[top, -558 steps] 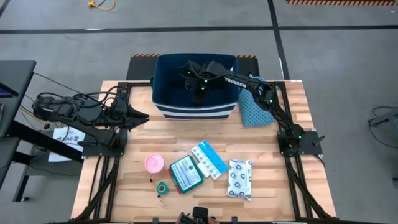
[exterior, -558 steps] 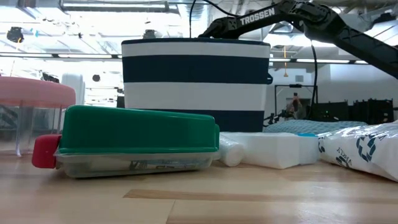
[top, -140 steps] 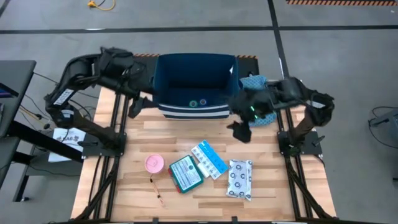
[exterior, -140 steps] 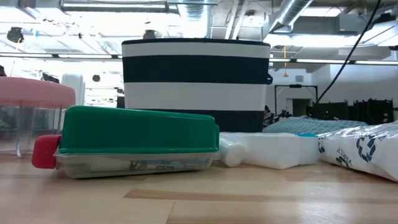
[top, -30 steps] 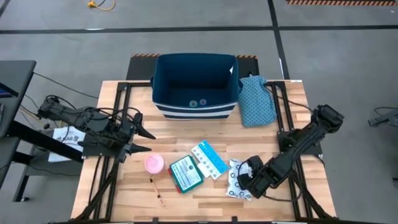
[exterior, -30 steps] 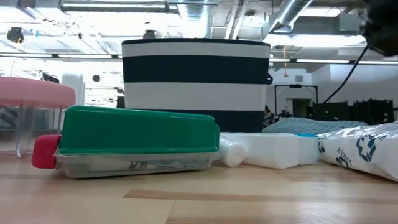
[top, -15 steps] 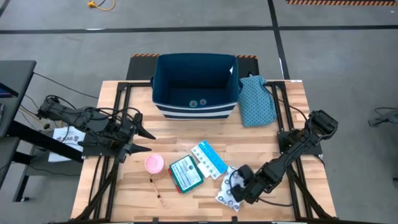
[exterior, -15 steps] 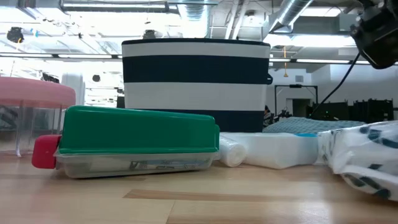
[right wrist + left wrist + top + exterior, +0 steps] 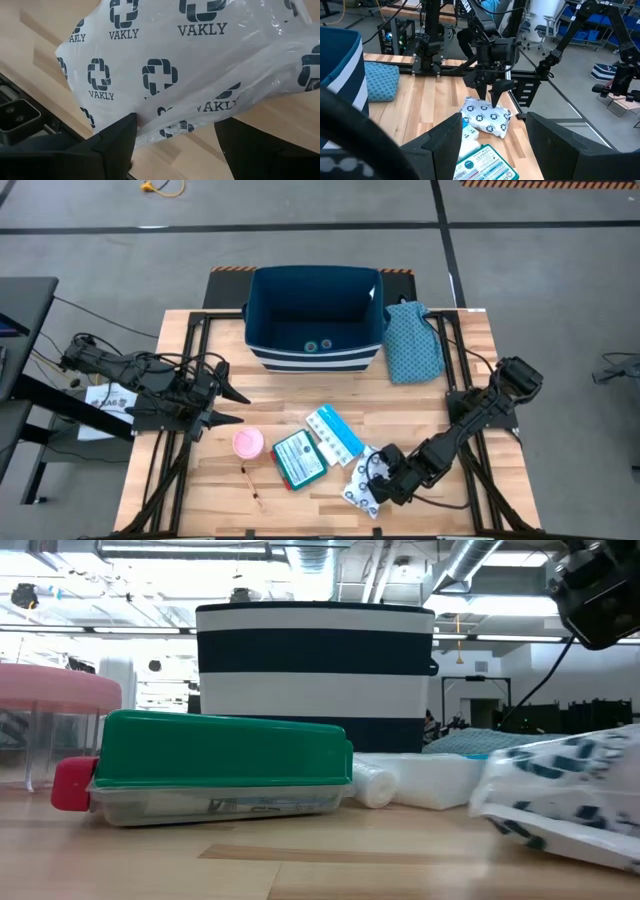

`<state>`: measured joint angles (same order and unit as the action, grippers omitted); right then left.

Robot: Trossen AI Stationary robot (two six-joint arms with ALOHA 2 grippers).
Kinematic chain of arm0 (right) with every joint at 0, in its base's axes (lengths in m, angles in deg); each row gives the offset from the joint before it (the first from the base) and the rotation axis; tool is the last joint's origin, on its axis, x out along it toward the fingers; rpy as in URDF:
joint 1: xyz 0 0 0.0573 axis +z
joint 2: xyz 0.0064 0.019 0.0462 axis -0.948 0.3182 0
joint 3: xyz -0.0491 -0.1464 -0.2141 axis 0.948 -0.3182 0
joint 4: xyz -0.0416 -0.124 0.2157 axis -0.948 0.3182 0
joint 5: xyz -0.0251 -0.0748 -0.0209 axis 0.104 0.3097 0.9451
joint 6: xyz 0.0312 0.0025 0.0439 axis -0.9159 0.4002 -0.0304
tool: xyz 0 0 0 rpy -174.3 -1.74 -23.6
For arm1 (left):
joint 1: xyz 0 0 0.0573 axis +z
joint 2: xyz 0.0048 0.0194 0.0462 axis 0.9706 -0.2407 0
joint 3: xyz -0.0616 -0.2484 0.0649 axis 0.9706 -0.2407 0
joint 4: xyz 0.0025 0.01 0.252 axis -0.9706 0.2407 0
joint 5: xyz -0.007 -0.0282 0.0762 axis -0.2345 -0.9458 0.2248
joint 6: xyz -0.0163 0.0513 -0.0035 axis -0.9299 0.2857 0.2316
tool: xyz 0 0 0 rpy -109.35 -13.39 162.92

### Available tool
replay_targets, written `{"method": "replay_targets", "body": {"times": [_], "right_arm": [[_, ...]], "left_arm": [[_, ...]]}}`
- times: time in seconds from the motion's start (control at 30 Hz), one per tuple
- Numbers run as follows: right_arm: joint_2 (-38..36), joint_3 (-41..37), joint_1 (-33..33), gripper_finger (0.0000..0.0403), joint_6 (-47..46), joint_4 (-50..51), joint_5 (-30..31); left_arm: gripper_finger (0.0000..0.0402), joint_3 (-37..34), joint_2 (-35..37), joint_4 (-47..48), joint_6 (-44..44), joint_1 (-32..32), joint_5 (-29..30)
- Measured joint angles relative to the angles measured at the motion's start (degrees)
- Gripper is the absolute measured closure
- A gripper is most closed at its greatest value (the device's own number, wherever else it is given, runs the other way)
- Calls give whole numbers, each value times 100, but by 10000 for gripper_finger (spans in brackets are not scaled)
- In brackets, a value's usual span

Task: Pick & place medical supplies in basket/bin
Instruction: Put the mailer bag into the bin

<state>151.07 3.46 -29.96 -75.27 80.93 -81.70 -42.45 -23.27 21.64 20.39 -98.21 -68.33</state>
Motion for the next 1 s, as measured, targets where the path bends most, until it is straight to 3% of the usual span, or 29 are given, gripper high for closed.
{"method": "replay_targets", "body": {"times": [1.0], "right_arm": [[0, 0, -338, 143, -383, -94, -20]], "left_arm": [[191, 2, 0, -4, -37, 0, 3]]}}
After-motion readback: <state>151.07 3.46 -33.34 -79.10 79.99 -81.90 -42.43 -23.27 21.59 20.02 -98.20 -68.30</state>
